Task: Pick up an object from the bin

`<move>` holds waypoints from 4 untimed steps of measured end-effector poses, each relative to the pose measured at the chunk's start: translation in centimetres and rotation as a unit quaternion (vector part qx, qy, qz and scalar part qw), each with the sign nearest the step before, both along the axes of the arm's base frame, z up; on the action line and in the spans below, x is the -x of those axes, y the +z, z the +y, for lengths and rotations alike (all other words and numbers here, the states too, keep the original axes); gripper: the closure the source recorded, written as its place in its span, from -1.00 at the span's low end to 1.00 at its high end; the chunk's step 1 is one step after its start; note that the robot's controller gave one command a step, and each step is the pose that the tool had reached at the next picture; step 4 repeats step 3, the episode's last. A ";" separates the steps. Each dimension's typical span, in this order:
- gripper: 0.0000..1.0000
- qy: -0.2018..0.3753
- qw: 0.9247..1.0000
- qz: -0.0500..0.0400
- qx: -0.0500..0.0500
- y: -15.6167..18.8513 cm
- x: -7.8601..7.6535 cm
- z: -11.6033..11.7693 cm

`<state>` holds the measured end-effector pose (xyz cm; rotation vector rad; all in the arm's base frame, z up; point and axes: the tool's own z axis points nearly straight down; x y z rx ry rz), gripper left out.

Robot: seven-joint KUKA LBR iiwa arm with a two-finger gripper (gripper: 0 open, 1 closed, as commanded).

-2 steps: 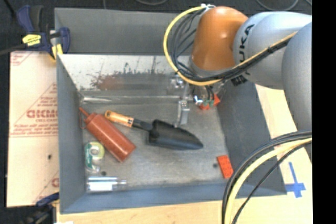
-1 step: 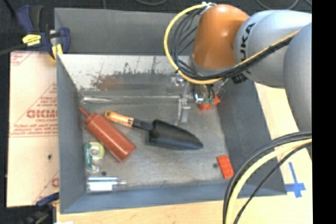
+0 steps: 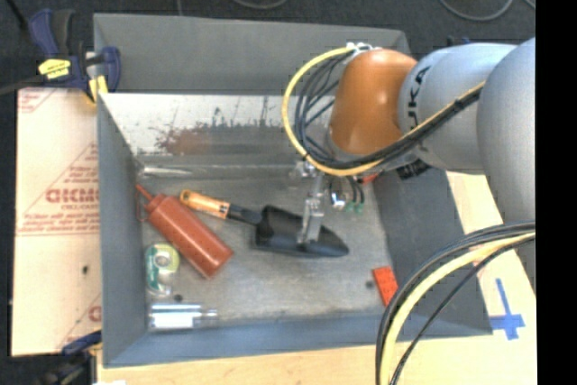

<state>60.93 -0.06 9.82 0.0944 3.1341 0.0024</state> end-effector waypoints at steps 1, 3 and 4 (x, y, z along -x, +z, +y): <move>1.00 0.032 0.999 -0.001 0.001 -2.7 1.3 0.5; 1.00 0.030 1.000 -0.002 0.002 10.4 2.2 -0.8; 1.00 0.030 1.000 -0.002 0.002 10.4 2.2 -0.8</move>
Offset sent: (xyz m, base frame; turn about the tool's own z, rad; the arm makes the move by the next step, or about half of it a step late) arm 0.0000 0.0000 0.0000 0.0000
